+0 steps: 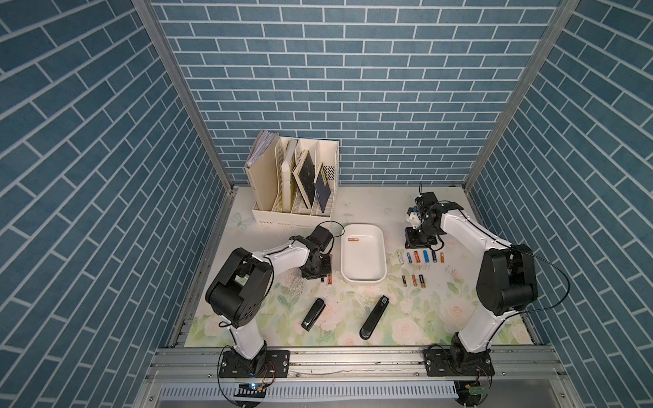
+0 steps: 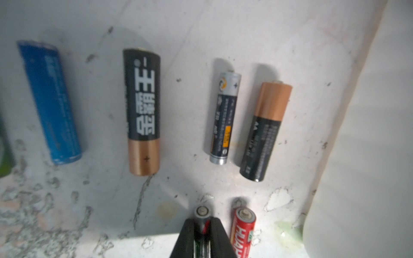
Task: Take the batteries out of the storage box
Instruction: Place the battery at the center of the board.
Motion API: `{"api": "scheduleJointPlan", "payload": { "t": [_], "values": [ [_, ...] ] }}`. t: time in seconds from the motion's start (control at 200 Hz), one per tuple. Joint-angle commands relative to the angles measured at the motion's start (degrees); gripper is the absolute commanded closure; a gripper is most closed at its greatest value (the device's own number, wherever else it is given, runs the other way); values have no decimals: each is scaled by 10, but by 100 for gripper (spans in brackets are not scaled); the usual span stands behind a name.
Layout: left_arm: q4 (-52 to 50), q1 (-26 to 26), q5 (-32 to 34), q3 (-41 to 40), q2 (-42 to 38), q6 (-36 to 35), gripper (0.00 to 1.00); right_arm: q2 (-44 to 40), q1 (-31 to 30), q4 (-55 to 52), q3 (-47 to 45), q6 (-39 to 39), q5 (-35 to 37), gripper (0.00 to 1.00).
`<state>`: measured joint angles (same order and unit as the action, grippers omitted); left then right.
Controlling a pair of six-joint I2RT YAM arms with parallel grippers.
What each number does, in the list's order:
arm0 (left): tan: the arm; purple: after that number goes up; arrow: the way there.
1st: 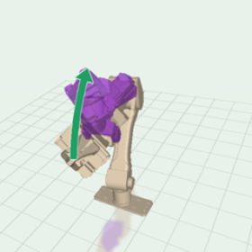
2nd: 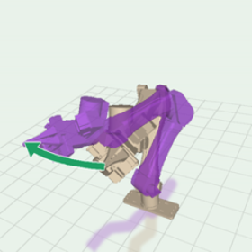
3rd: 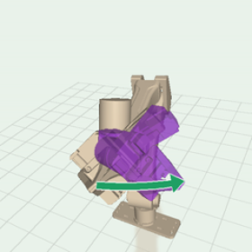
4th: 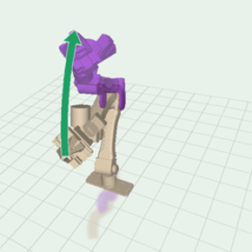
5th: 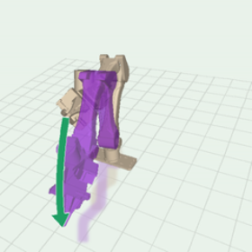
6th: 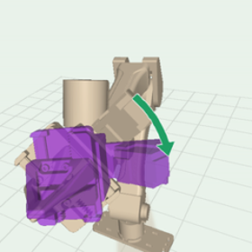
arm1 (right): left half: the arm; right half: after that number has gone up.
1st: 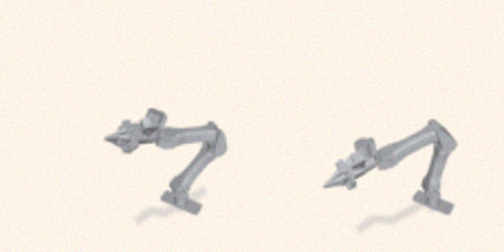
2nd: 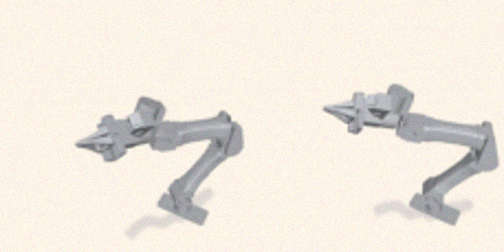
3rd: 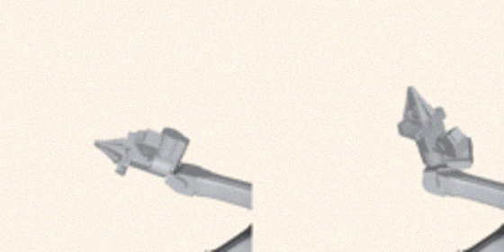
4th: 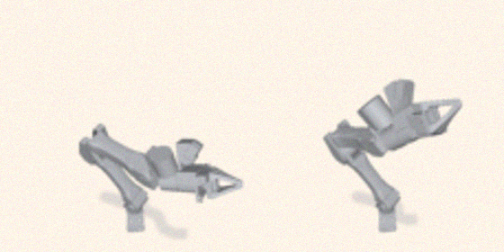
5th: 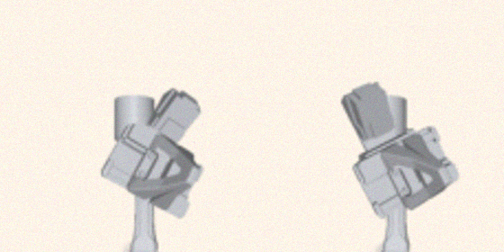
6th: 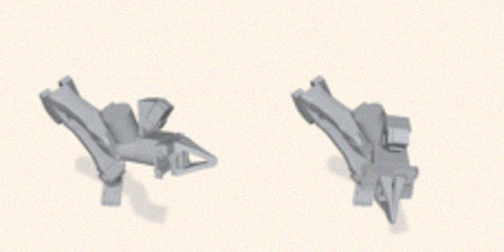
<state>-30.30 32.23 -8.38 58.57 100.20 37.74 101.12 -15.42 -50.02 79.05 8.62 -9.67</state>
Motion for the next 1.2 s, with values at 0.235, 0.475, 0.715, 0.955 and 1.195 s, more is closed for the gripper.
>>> {"api": "scheduleJointPlan", "payload": {
  "t": [0.235,0.475,0.715,0.955,1.195],
  "values": [
    [-39,4,12,2,4,-8,74,1,1,-8,-7,-12,1,70],
    [-49,4,14,20,9,-11,73,0,1,-10,-7,-12,4,70],
    [-57,4,19,29,0,-10,69,0,1,-10,-7,-12,3,70],
    [-102,4,46,84,-19,-13,65,0,1,-11,-6,-12,2,70],
    [-208,22,118,287,16,-48,55,1,1,-5,-7,-9,-1,70]
  ]
}}
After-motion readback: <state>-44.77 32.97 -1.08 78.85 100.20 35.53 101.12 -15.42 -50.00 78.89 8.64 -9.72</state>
